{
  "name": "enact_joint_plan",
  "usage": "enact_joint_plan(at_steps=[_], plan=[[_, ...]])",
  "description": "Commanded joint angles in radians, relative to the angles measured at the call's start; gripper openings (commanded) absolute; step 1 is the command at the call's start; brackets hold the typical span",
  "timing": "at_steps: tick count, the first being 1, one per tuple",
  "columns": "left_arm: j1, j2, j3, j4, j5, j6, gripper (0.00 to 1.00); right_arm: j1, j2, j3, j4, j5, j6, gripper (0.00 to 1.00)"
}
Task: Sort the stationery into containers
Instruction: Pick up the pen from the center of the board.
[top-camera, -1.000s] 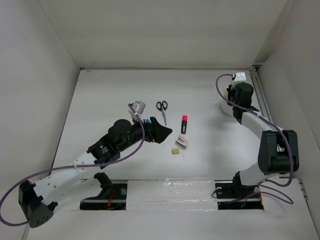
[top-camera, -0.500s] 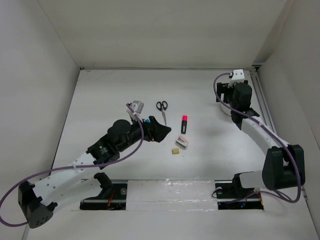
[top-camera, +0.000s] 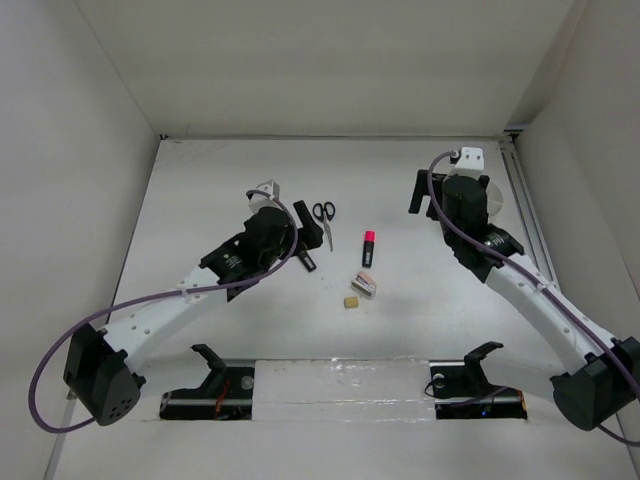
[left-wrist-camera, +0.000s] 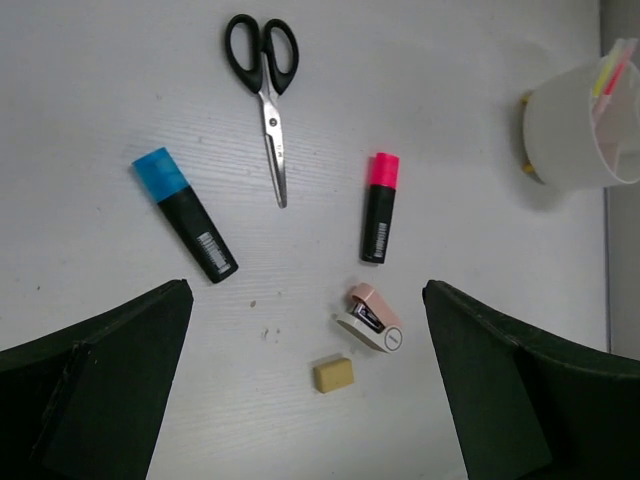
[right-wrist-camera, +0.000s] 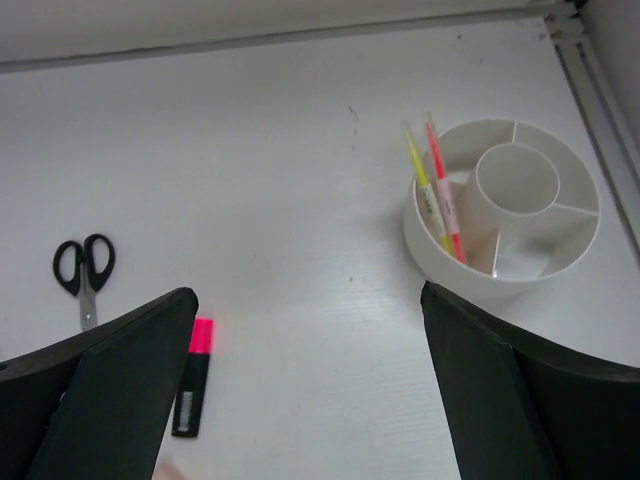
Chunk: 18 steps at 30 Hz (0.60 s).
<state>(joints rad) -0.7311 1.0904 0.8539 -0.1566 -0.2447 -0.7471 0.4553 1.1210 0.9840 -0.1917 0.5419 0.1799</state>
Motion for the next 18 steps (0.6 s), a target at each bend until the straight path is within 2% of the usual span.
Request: enact_joint_plan(at_steps=[1, 4, 9, 10, 14, 18], plan=[[0.001, 0.032, 0.076, -0.064, -0.090, -0.035, 1.00, 0.013, -0.044, 0.039, -0.146, -0.033, 0.156, 1.00], [0.001, 0.097, 0.123, -0.131, -0.139, -0.066, 1.00, 0.023, -0.087, -0.011, -0.117, -0.178, 0.145, 1.00], [0.001, 0.247, 0.204, -0.271, -0.206, -0.218, 1.00, 0.065, -0.096, -0.039, -0.124, -0.209, 0.164, 1.00], [0.001, 0.316, 0.217, -0.280, -0.196, -0.231, 1.00, 0.065, -0.086, -0.039, -0.124, -0.226, 0.164, 1.00], [0.001, 0.501, 0.307, -0.343, -0.205, -0.303, 1.00, 0.124, -0.086, -0.053, -0.097, -0.377, 0.164, 1.00], [0.001, 0.643, 0.384, -0.386, -0.226, -0.385, 0.98, 0.158, -0.107, -0.100, -0.037, -0.428, 0.148, 1.00]])
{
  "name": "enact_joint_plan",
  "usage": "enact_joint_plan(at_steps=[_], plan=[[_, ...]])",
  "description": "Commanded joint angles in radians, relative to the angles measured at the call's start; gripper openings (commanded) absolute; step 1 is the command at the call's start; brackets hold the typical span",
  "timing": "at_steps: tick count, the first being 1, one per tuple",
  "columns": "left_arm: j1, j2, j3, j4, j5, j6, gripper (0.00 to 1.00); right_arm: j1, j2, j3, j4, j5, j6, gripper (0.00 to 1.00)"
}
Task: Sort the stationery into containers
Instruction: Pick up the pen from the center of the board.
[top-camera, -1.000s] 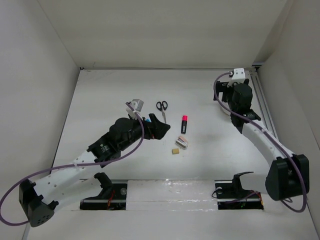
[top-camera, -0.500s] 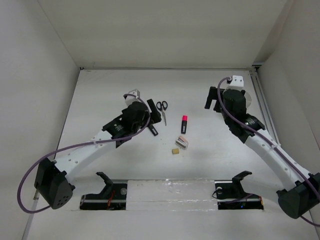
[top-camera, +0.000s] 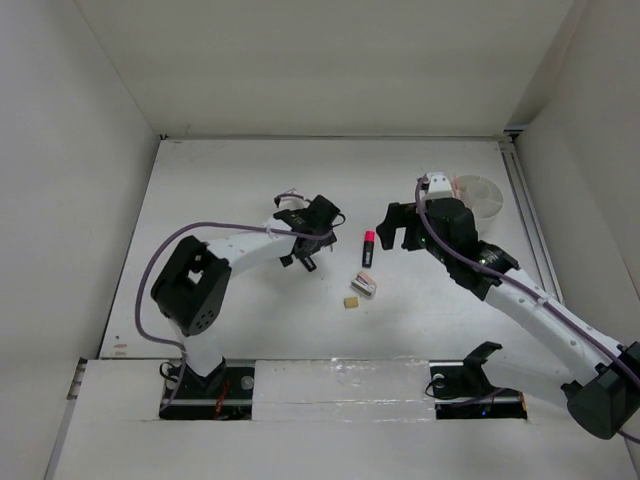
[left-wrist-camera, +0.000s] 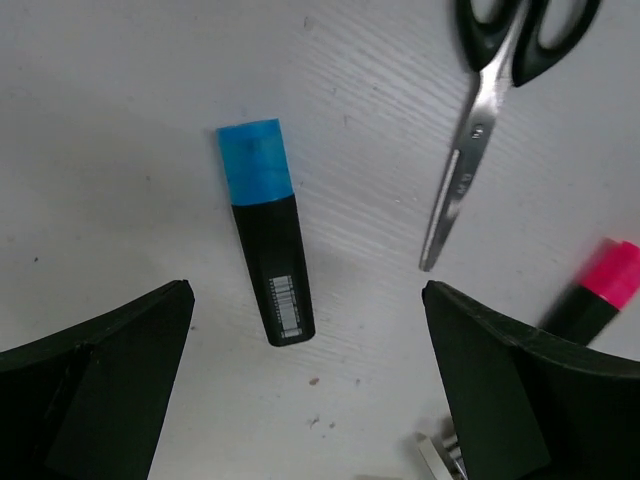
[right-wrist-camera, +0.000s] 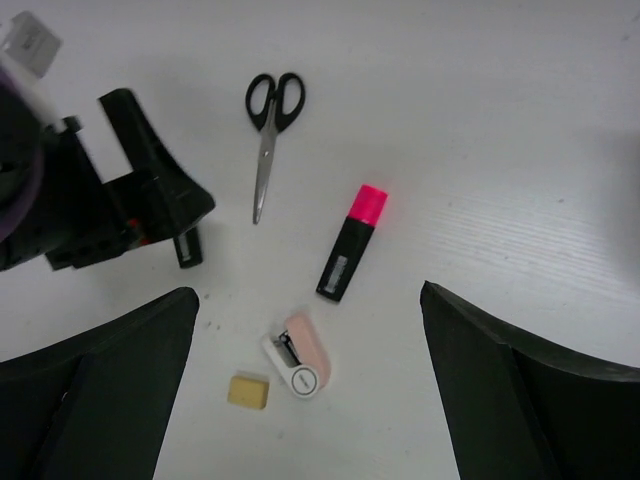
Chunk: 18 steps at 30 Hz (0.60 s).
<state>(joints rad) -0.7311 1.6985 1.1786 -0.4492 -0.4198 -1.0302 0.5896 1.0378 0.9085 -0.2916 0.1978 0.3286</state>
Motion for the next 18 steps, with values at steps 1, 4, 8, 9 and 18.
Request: enact_joint_plan(at_steps=[1, 4, 8, 9, 18], plan=[[0.001, 0.056, 0.068, -0.114, -0.051, -0.119, 0.97, 0.038, -0.034, -0.039, 0.063, -0.096, 0.000, 0.99], [0.001, 0.125, 0.081, -0.146, -0.051, -0.180, 0.94, 0.058, -0.035, -0.039, 0.074, -0.097, 0.000, 0.99], [0.001, 0.184, 0.072, -0.167, -0.051, -0.211, 0.77, 0.067, -0.054, -0.039, 0.065, -0.097, -0.010, 0.97], [0.001, 0.203, 0.072, -0.167, -0.051, -0.220, 0.72, 0.067, -0.055, -0.039, 0.055, -0.097, -0.010, 0.97], [0.042, 0.225, -0.036, -0.082, 0.016, -0.191, 0.00, 0.067, -0.140, -0.030, 0.037, -0.126, -0.010, 0.96]])
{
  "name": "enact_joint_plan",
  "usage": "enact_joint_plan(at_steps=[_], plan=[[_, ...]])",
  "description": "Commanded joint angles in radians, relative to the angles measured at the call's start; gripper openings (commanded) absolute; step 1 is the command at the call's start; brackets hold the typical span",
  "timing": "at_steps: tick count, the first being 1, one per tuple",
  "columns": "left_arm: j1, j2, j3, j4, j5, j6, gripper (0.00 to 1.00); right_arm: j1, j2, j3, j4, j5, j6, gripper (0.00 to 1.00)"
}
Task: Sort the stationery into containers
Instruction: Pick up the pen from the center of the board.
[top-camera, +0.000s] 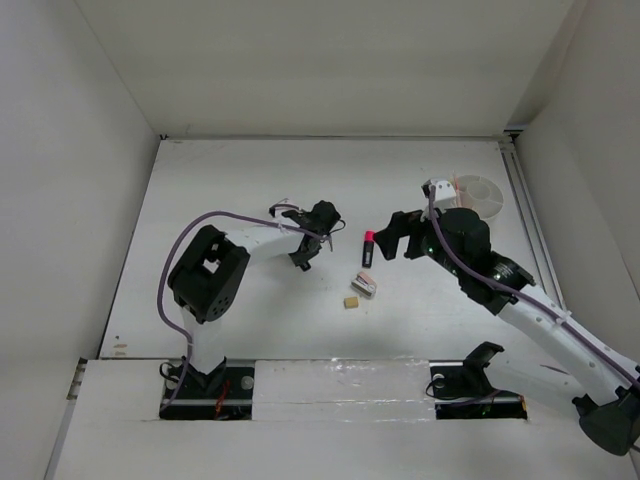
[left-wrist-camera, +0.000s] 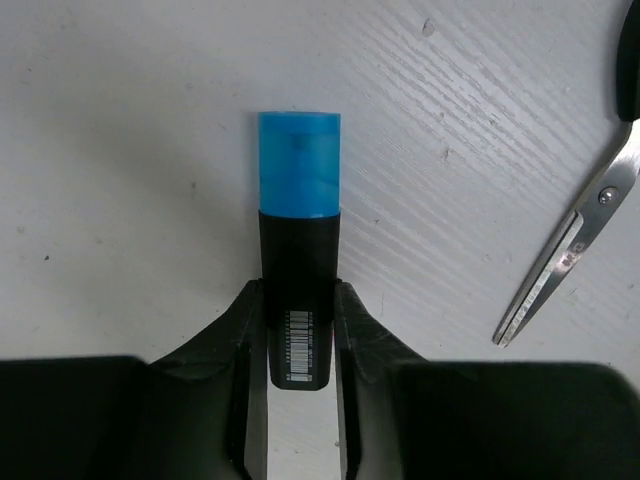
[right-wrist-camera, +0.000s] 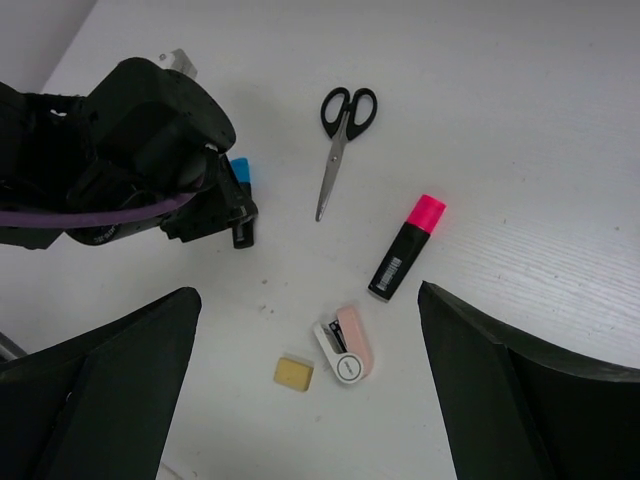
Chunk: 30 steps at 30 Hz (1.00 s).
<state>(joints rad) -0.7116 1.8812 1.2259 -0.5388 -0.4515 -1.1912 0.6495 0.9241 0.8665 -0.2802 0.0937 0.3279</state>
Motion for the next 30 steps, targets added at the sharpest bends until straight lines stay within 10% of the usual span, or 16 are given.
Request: enact_joint_plan(at_steps=[1, 10, 16, 30], plan=[[0.023, 0.026, -0.092, 0.008, 0.048, -0.019, 0.00, 0.007, -0.037, 0.012, 0.026, -0.022, -0.009, 0.96], [-0.052, -0.344, -0.115, 0.090, -0.109, 0.299, 0.00, -0.037, -0.067, 0.002, 0.078, -0.115, 0.025, 0.95], [-0.065, -0.641, -0.296, 0.452, 0.289, 0.648, 0.00, -0.074, -0.085, -0.007, 0.195, -0.233, 0.091, 0.95], [-0.230, -0.708, -0.310, 0.701, 0.381, 0.809, 0.00, -0.033, 0.105, 0.045, 0.354, -0.172, 0.229, 0.91]])
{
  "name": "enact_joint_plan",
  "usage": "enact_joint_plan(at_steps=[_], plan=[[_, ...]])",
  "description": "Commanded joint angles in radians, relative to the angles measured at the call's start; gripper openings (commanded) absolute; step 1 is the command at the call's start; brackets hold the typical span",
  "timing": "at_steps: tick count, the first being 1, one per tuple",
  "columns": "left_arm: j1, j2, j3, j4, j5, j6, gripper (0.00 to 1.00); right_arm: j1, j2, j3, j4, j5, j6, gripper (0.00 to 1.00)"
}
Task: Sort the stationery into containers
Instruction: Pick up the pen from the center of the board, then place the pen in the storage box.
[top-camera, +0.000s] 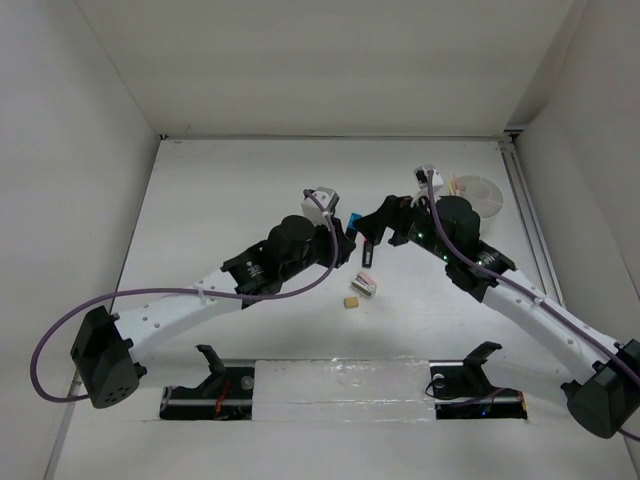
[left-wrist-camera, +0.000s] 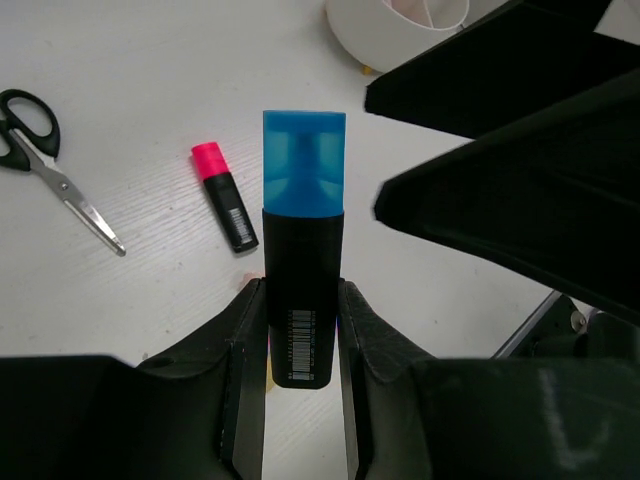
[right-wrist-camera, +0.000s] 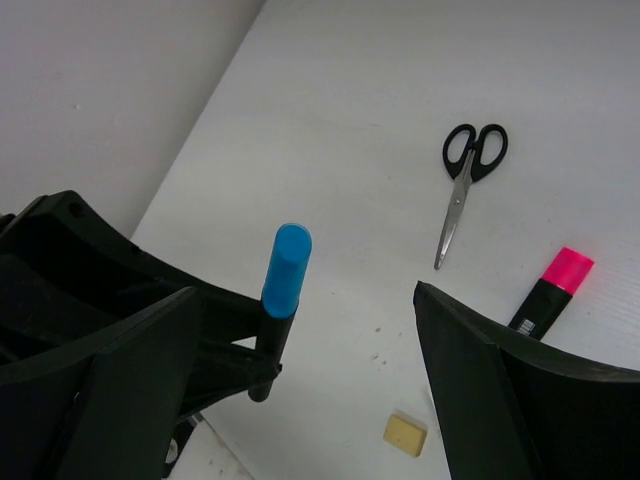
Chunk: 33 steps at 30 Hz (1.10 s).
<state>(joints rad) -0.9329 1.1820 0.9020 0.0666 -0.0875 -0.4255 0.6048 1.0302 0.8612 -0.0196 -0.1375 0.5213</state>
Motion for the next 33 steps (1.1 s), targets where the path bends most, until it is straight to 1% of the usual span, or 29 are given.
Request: enact_joint_plan(at_steps=[1, 3, 8, 10, 14, 16, 17, 18, 19, 20, 21, 25, 26, 27, 28, 29, 31, 32, 33], plan=[[-0.009, -0.009, 0.023, 0.096, 0.026, 0.044, 0.00, 0.021, 0.008, 0.050, 0.093, 0.059, 0.046, 0.91], [-0.009, -0.009, 0.023, 0.107, 0.046, 0.044, 0.00, 0.021, 0.019, 0.050, 0.093, 0.059, 0.058, 0.90], [-0.009, -0.018, 0.023, 0.137, 0.069, 0.053, 0.00, 0.050, 0.040, 0.050, 0.113, 0.039, 0.068, 0.74], [-0.009, -0.018, 0.023, 0.150, 0.094, 0.053, 0.00, 0.059, 0.051, 0.050, 0.136, 0.039, 0.077, 0.72], [-0.009, -0.018, 0.012, 0.168, 0.124, 0.053, 0.00, 0.059, 0.077, 0.050, 0.158, -0.008, 0.086, 0.64], [-0.009, -0.018, 0.012, 0.168, 0.137, 0.063, 0.00, 0.059, 0.088, 0.050, 0.158, -0.022, 0.086, 0.39], [-0.009, -0.018, 0.012, 0.168, 0.137, 0.064, 0.00, 0.059, 0.088, 0.050, 0.167, -0.022, 0.086, 0.15], [-0.009, -0.018, 0.012, 0.168, 0.146, 0.073, 0.01, 0.059, 0.088, 0.059, 0.167, -0.007, 0.086, 0.00], [-0.009, -0.018, 0.012, 0.168, 0.146, 0.073, 0.11, 0.059, 0.088, 0.059, 0.167, -0.007, 0.077, 0.00], [-0.009, -0.027, 0.012, 0.168, 0.128, 0.073, 0.36, 0.050, 0.077, 0.068, 0.167, 0.007, 0.041, 0.00], [-0.009, -0.027, 0.012, 0.153, 0.111, 0.073, 0.99, 0.037, 0.077, 0.068, 0.167, 0.016, 0.019, 0.00], [-0.009, -0.071, -0.008, 0.119, 0.080, 0.045, 1.00, -0.114, 0.068, 0.078, 0.182, 0.018, -0.134, 0.00], [-0.009, -0.081, -0.008, 0.107, 0.069, 0.033, 1.00, -0.184, 0.068, 0.078, 0.199, 0.018, -0.177, 0.00], [-0.009, -0.102, -0.017, 0.095, 0.069, 0.019, 1.00, -0.221, 0.092, 0.087, 0.214, -0.008, -0.281, 0.00], [-0.009, -0.114, -0.028, 0.084, 0.060, 0.019, 1.00, -0.258, 0.106, 0.097, 0.225, -0.023, -0.331, 0.00], [-0.009, -0.126, -0.028, 0.064, 0.060, 0.002, 1.00, -0.330, 0.120, 0.108, 0.239, -0.065, -0.378, 0.00], [-0.009, -0.171, -0.069, 0.064, 0.060, -0.027, 1.00, -0.399, 0.169, 0.122, 0.274, -0.099, -0.464, 0.00], [-0.009, -0.185, -0.084, 0.064, 0.060, -0.038, 1.00, -0.469, 0.186, 0.136, 0.289, -0.123, -0.465, 0.00], [-0.009, -0.199, -0.100, 0.064, 0.074, -0.038, 1.00, -0.503, 0.221, 0.136, 0.318, -0.146, -0.465, 0.00]])
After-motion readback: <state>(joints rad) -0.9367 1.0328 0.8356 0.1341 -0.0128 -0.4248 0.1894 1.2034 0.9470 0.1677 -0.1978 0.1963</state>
